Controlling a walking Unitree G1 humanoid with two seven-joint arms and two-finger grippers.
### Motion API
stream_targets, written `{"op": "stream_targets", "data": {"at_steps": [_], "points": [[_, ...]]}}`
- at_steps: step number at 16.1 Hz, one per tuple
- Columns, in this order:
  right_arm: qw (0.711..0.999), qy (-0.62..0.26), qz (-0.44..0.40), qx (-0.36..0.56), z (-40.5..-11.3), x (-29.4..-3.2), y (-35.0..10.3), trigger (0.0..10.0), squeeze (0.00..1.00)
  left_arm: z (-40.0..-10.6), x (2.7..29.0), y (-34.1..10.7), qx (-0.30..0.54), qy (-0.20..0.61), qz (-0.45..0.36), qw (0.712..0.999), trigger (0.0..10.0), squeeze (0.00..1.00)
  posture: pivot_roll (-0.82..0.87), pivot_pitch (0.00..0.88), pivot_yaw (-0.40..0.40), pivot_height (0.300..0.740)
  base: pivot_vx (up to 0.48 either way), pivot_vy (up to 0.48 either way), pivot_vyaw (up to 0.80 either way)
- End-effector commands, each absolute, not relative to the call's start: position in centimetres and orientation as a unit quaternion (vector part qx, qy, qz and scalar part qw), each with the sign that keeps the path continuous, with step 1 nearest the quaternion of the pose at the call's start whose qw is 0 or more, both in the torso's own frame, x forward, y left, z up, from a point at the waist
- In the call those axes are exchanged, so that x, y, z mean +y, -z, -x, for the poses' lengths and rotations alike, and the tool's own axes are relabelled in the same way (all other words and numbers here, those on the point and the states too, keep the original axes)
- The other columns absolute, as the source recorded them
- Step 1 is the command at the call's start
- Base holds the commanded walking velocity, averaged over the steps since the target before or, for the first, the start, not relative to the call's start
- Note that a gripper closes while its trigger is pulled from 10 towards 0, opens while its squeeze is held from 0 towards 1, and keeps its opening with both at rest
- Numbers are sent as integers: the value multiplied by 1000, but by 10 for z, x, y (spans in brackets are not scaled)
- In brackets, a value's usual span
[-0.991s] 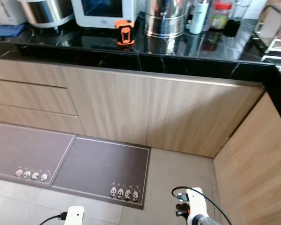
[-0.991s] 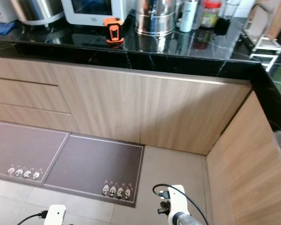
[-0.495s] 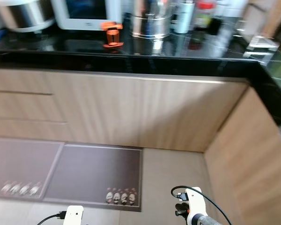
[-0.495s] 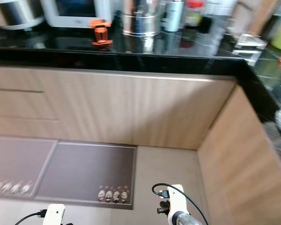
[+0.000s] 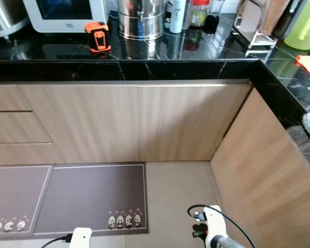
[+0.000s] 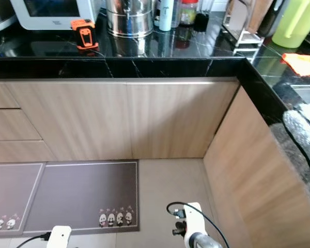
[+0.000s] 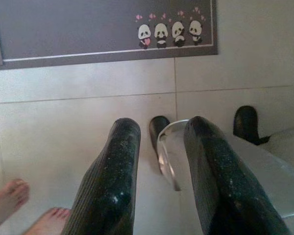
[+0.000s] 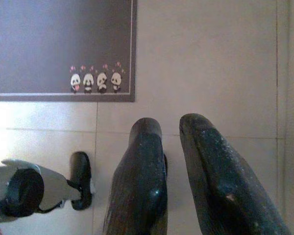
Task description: Kitchen organization
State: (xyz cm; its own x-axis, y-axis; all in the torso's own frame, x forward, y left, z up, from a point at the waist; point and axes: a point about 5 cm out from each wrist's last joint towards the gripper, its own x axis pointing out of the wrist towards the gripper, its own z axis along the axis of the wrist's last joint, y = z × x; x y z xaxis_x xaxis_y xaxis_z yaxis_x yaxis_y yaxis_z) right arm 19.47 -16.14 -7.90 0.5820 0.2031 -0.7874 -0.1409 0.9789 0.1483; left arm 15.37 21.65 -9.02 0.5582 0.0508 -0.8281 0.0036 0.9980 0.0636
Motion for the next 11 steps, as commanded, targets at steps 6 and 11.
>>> {"op": "stream_targets", "data": {"at_steps": [6, 11], "points": [[886, -91, -32, 453, -193, -165, 80, 10000, 0, -152, 212, 92, 475, -1, -33, 879, 10000, 0, 29, 30, -29, 740, 0, 0, -714], [886, -92, -31, 453, -193, -165, 80, 10000, 0, -151, 212, 92, 477, 2, -32, 878, 10000, 0, 30, 30, -29, 740, 0, 0, -711]]}}
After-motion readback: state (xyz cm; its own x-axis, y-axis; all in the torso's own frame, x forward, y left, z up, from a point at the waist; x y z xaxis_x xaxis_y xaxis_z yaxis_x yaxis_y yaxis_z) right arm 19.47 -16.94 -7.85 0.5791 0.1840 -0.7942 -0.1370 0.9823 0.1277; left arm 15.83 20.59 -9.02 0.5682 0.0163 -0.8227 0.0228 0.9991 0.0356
